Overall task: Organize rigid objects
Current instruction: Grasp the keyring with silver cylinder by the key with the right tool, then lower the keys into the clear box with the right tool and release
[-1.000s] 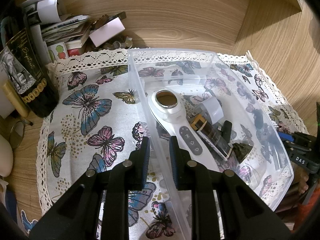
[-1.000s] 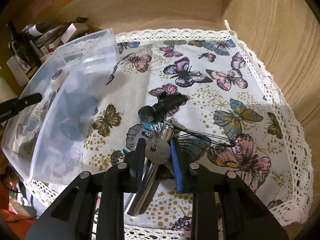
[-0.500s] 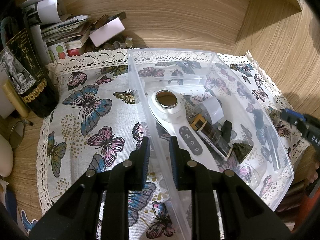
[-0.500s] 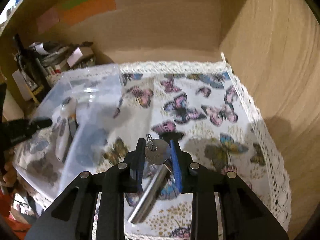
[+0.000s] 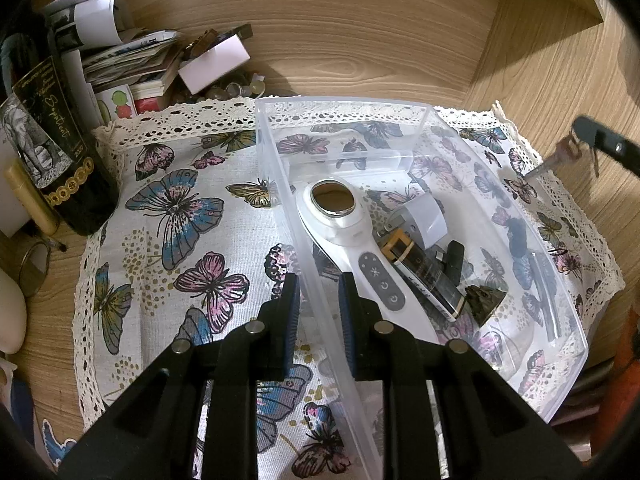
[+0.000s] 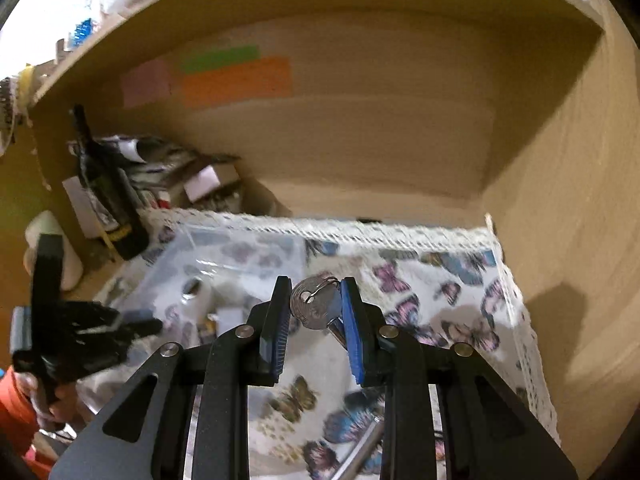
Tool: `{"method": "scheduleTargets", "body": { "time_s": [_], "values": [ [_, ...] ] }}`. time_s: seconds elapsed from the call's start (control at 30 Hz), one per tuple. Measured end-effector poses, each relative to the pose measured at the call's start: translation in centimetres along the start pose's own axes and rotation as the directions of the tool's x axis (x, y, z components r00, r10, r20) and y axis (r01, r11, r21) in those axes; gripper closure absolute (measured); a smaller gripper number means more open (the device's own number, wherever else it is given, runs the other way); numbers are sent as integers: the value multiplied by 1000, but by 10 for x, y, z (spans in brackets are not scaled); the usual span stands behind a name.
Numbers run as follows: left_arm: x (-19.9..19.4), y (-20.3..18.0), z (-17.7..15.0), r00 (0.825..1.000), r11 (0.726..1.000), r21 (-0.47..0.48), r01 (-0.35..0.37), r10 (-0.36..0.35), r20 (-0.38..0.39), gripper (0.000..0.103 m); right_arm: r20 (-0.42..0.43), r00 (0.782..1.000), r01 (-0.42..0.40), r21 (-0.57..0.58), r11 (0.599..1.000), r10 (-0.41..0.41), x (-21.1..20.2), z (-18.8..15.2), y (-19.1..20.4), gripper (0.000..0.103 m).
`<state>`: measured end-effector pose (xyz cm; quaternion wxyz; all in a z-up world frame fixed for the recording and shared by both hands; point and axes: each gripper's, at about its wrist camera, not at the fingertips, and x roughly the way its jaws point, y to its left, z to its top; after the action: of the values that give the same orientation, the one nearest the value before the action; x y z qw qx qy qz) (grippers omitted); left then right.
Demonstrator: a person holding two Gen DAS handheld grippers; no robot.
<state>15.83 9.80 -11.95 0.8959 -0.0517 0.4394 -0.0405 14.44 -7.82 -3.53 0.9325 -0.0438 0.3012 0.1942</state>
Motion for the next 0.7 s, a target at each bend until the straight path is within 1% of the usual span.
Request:
{"method": "scheduleTargets", "body": {
  "time_s": [0.1,0.3,0.4,0.53,0.7],
  "values": [
    [0,0,0,1000,1000,1,0,0,0,84,12,999,-37,-26,999,38,-2,3,13,80],
    [0,0,0,1000,1000,2,-1,1,-1,84,-4,995,-104,-68,992,104,1,0,33,80],
    [0,0,0,1000,1000,5,-3,3,0,84,-45,990,-135,-85,987,131,9,-4,42,80],
    [0,-1,-1,1000,1000,15,-12,12,1,84,-112,986,-140,-123,982,126,23,-12,52,80],
    [0,-1,-2,1000,1000,10,-6,6,2,84,-190,975,-143,-140,980,115,43,-23,57,80]
  ]
}}
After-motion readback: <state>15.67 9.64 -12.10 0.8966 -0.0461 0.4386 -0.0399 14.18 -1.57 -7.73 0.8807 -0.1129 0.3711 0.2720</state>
